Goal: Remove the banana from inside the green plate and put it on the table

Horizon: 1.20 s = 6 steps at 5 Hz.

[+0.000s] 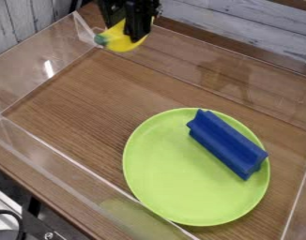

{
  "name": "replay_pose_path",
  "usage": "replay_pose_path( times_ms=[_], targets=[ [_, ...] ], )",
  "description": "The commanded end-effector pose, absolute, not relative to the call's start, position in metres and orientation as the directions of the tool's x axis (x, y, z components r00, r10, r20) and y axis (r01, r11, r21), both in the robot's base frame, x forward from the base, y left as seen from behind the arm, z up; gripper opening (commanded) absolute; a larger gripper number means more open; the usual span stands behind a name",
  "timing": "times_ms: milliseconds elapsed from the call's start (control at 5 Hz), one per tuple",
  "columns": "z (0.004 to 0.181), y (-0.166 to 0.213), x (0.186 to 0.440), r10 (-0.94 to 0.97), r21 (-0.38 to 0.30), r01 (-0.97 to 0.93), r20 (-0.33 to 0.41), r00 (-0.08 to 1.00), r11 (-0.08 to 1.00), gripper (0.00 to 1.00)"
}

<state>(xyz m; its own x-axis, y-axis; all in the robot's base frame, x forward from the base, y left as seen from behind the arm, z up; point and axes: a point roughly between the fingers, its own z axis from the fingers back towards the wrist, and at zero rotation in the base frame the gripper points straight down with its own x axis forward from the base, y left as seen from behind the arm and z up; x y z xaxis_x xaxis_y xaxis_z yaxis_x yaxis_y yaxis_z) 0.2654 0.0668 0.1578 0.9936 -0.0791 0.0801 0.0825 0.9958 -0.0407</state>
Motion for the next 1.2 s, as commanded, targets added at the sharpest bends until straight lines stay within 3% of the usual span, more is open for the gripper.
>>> replay_pose_path(
  times_ms=[0, 1000],
  targets=[
    [0.157, 0.074, 0.272, -0.098, -0.024, 0.102, 0.113, 0.989, 0.995, 0.0],
    [0.13, 0.092, 0.286, -0.119, -0.013, 0.121, 0.114, 0.986, 0.993, 0.0]
  ],
)
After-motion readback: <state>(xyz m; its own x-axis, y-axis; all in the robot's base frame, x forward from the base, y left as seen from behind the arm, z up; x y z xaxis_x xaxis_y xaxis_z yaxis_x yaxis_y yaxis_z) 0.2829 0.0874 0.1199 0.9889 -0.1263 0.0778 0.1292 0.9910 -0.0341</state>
